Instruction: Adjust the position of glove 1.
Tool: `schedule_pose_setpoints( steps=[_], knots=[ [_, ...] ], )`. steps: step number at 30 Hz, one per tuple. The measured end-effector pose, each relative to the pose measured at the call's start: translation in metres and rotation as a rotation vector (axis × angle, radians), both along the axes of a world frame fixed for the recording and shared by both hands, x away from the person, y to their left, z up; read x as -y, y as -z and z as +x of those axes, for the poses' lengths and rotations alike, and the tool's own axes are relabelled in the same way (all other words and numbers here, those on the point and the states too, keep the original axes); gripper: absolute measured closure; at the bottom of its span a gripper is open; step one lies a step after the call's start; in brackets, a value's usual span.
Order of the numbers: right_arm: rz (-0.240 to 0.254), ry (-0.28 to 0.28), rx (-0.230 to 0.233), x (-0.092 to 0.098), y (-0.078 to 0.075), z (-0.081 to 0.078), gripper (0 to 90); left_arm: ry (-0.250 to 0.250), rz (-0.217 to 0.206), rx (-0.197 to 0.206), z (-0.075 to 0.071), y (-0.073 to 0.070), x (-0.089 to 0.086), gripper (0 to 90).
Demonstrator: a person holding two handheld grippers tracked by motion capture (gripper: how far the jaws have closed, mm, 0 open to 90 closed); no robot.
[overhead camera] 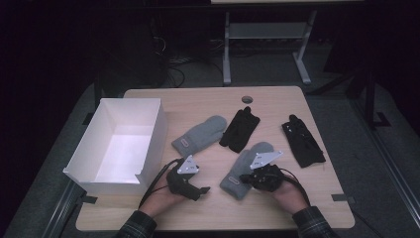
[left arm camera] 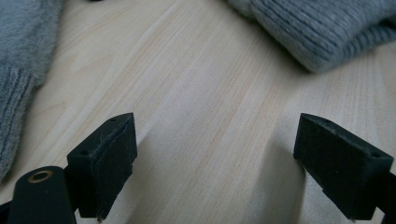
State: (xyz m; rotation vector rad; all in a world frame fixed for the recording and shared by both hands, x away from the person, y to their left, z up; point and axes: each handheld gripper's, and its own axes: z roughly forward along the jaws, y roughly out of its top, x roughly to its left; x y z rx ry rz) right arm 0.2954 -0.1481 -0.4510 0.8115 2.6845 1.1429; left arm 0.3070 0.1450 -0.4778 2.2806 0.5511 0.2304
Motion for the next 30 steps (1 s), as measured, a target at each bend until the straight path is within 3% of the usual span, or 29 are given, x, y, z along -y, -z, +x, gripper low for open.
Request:
schedule_pose_setpoints(
  steps=[9, 15, 17, 20, 25, 30],
  knots=[
    [0.009, -0.051, -0.006, -0.015, 0.000, -0.007, 90.0, -0.002, -0.004, -0.002, 0.000, 0.000, 0.000, 12.7],
    [0.040, -0.015, 0.014, -0.002, -0.009, -0.005, 89.5, -0.022, 0.019, -0.013, -0.001, -0.003, 0.002, 13.4],
    [0.038, 0.001, 0.019, 0.004, -0.011, -0.004, 90.0, -0.022, 0.032, -0.029, 0.000, -0.006, 0.004, 19.1],
    [0.045, 0.026, 0.025, 0.014, -0.014, -0.002, 90.0, -0.014, 0.032, -0.020, 0.001, -0.011, 0.006, 28.6],
    [0.033, 0.052, 0.017, 0.024, -0.014, -0.001, 90.0, -0.032, -0.024, -0.049, 0.007, -0.021, 0.012, 54.0],
    [-0.007, 0.067, 0.000, 0.034, -0.008, -0.003, 90.0, -0.033, -0.057, -0.079, 0.020, -0.027, 0.022, 51.8]
  ],
)
